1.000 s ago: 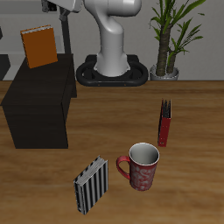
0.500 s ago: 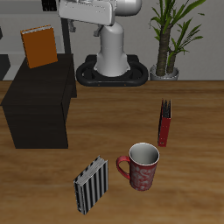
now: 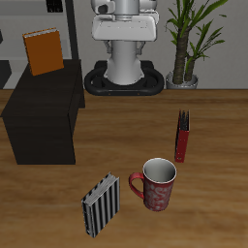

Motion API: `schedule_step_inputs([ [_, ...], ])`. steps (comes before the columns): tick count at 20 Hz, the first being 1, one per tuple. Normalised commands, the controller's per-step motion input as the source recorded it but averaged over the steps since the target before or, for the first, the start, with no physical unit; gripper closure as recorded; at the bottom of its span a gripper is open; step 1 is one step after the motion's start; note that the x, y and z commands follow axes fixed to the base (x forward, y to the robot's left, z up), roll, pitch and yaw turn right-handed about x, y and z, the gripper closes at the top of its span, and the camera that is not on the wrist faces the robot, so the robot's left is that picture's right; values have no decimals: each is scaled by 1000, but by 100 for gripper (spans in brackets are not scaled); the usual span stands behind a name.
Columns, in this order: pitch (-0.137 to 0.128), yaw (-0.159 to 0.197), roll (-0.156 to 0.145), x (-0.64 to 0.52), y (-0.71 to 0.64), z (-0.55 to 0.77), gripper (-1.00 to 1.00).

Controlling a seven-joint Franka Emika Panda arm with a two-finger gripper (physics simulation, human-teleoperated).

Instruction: Place the orange book upright on top of the shelf and place the red mug on top of the shelf

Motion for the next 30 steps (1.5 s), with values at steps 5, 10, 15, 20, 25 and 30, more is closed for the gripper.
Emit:
schedule_step_inputs([
  [5,12,74,11,411,479,-6,-100],
  [10,9,65,1,379,219,52,-100],
  [15,35,69,-2,543,175,5,-100],
  [20,18,35,-26,409,58,-85,-100],
  [25,5,10,-3,319,96,-11,-100],
  [30,0,17,9,166,151,-59,-100],
])
